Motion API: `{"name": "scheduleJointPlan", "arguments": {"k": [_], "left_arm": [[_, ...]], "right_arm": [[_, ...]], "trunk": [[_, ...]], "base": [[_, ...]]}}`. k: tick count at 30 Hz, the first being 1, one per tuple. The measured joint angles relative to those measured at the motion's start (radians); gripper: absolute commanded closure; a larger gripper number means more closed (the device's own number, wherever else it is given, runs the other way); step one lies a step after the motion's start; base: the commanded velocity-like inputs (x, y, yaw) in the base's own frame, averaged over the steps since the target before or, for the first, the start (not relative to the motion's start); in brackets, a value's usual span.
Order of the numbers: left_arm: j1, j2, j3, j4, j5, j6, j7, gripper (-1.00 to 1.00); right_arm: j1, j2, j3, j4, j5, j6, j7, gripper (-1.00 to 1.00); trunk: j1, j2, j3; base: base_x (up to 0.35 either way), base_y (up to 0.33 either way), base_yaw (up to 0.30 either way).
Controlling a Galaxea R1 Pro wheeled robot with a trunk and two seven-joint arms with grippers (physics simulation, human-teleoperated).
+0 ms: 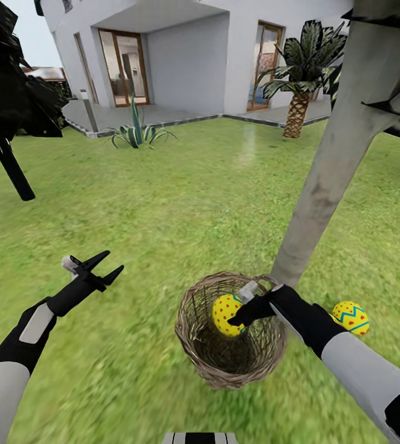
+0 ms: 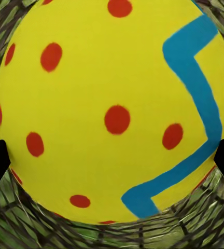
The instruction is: Take the three Easter eggs out of the wicker basket on the lawn in the garden, then place them on the lawn next to a single tree (choose any tree) so that all three eggs are next to the same tree and none are left in the basket.
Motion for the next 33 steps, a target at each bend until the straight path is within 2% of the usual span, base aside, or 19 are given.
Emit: {"name": "scheduleJointPlan", "arguments": {"k": [4,6,7,10,11,13,17,19,22,24,26,30,33], "left_arm": [[0.000,-0.001,0.000,-0.002,0.000,0.000,0.000,-1.00],[0.000,-0.002,0.000,-0.003,0.000,0.000,0.000,-1.00],[0.000,-0.008,0.000,-0.003,-0.001,0.000,0.000,-1.00],[0.000,-0.015,0.000,-0.003,-0.002,-0.001,0.000,-1.00],[0.000,-0.014,0.000,-0.003,-0.002,0.000,0.000,-1.00],[0.000,-0.014,0.000,-0.002,-0.002,0.000,0.000,-1.00],[0.000,-0.015,0.000,-0.003,-0.002,0.000,0.000,-1.00],[0.000,-0.015,0.000,-0.002,-0.002,0.000,0.000,-1.00],[0.000,-0.016,0.000,-0.001,-0.002,0.000,0.000,-1.00],[0.000,-0.019,0.000,0.000,-0.003,-0.001,0.001,-1.00],[0.000,-0.021,0.000,0.000,-0.003,-0.002,0.002,-1.00],[0.000,-0.021,0.000,0.000,-0.003,-0.002,0.002,-1.00],[0.000,-0.021,0.000,-0.001,-0.003,-0.002,0.002,-1.00]], "right_arm": [[0.000,-0.050,-0.001,-0.055,-0.002,0.006,0.004,1.00],[0.000,-0.066,0.000,-0.092,-0.004,0.019,0.005,1.00],[0.000,-0.079,0.000,-0.114,-0.004,0.023,0.006,1.00],[0.000,-0.090,0.001,-0.129,-0.049,0.025,0.013,1.00],[0.000,-0.092,0.002,-0.131,-0.073,0.026,0.035,1.00],[0.000,-0.110,0.002,-0.132,-0.086,0.025,0.087,1.00],[0.000,-0.147,0.001,-0.151,-0.094,0.026,0.169,1.00],[0.000,-0.175,0.001,-0.176,-0.095,0.026,0.191,1.00],[0.000,-0.223,0.001,-0.195,-0.114,0.026,0.299,1.00],[0.000,-0.237,-0.011,-0.197,-0.120,0.026,0.377,1.00],[0.000,-0.249,-0.052,-0.198,-0.120,0.026,0.452,1.00],[0.000,-0.283,-0.070,-0.196,-0.120,0.024,0.568,1.00],[0.000,-0.286,-0.081,-0.191,-0.121,0.021,0.592,1.00]], "trunk": [[-0.015,0.028,0.013],[-0.023,0.042,0.019],[-0.027,0.049,0.022],[-0.038,0.070,0.031],[-0.042,0.077,0.034],[-0.050,0.091,0.041],[-0.065,0.119,0.053],[-0.073,0.133,0.060],[-0.084,0.154,0.069],[-0.091,0.168,0.075],[-0.099,0.182,0.081],[-0.114,0.210,0.094],[-0.126,0.231,0.103]], "base": [[0.000,0.000,0.000],[0.000,0.000,0.000],[0.000,0.000,0.000],[0.000,0.000,0.000],[0.000,0.000,0.000],[0.000,0.000,0.000],[0.000,0.000,0.000],[-0.045,0.000,0.000],[-0.275,0.000,0.000],[-0.329,0.000,0.000],[-0.336,0.000,0.000],[-0.337,0.000,0.000],[-0.205,0.000,0.000]]}}
